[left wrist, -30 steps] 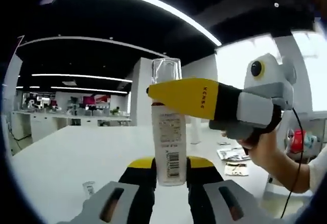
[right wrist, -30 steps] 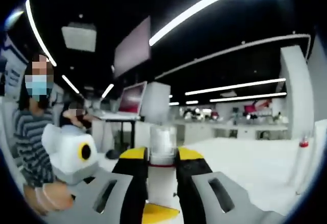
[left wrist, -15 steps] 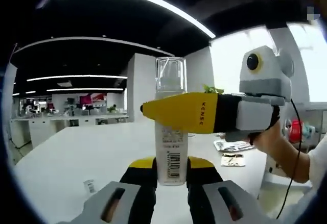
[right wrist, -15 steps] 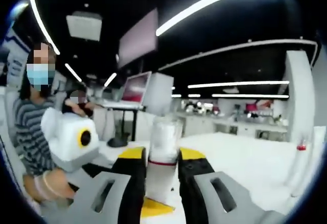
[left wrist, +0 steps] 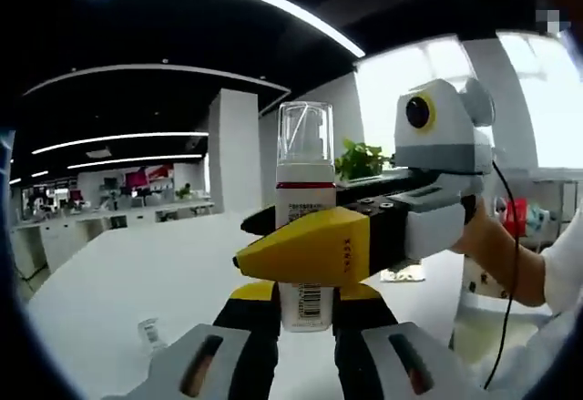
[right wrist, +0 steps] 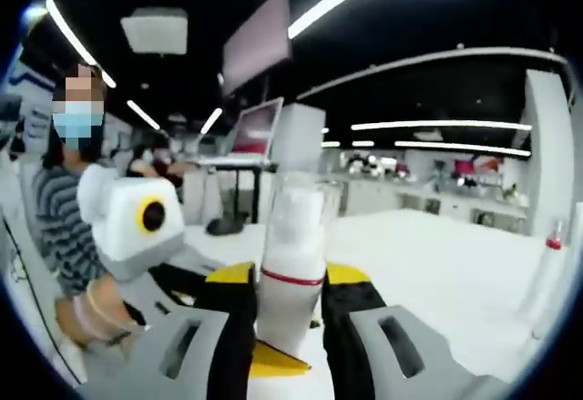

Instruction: Arrange the skincare products in the storage area until every visible bottle or jar stands upright without overlapping.

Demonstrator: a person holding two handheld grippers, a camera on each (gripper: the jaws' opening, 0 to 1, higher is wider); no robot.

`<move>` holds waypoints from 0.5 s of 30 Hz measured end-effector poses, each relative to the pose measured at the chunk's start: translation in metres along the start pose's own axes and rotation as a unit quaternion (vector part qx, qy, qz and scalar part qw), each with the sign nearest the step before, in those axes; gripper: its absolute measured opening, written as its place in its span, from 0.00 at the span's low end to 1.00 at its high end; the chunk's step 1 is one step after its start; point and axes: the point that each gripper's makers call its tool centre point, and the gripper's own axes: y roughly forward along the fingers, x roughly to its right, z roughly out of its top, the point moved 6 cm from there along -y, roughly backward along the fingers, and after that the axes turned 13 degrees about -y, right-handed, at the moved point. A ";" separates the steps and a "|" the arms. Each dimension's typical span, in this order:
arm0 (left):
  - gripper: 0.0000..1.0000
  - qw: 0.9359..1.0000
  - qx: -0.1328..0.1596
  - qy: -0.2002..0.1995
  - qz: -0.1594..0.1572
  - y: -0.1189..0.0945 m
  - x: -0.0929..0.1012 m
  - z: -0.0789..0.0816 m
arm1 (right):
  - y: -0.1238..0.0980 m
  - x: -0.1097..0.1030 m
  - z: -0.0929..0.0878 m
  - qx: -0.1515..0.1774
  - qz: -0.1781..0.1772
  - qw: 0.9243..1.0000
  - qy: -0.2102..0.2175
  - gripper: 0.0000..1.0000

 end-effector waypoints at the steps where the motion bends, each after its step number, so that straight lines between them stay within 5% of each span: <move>1: 0.21 1.000 0.003 -0.006 -0.004 0.000 0.001 0.001 | -0.001 0.001 0.001 0.005 0.003 1.000 0.004 0.24; 8: 0.21 1.000 -0.002 0.019 0.017 0.000 0.000 0.000 | 0.000 0.002 -0.001 0.006 0.001 1.000 0.024 0.23; 15: 0.21 1.000 0.002 0.001 0.012 -0.002 -0.002 0.002 | 0.003 0.005 0.000 0.022 -0.011 0.998 0.056 0.23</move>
